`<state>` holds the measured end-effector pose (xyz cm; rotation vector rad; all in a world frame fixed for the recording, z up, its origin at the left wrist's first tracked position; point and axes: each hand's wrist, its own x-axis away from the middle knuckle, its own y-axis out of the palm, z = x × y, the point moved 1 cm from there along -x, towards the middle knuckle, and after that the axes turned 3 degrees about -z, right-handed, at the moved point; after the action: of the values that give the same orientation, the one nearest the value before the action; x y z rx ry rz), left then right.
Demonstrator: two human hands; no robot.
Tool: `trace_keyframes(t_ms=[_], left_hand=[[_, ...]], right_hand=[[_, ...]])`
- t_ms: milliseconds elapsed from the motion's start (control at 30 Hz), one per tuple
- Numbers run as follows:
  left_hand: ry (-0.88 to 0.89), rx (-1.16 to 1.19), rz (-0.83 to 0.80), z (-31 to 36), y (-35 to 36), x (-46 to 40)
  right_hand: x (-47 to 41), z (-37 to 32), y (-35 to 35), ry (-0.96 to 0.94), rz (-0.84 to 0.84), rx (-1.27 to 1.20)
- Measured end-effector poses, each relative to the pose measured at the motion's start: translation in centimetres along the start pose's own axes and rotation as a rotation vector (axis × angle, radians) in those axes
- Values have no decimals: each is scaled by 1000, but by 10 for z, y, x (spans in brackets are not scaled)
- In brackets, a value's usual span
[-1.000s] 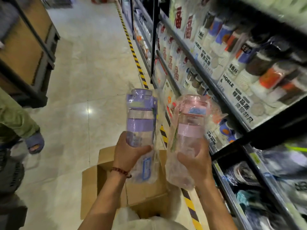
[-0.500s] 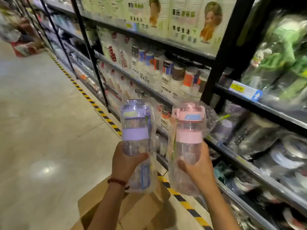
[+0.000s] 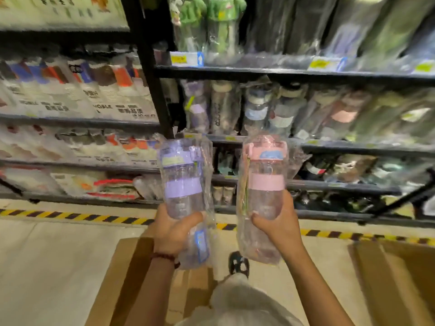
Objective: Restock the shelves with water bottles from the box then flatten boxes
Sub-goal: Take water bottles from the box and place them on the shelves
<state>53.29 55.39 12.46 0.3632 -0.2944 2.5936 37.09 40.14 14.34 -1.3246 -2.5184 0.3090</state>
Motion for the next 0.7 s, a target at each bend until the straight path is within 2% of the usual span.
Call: trace_keyframes(t_ms=[233,367,700], left_hand=[[66,16,-331,17,99,36],[103,-40,-451,22,166,56],[156,-110,-677,35,376,130]], right_hand=[[47,41,-98,84,350,-95],[65,63,-160,110,496,-86],[91,129,-339,134,662,-181]])
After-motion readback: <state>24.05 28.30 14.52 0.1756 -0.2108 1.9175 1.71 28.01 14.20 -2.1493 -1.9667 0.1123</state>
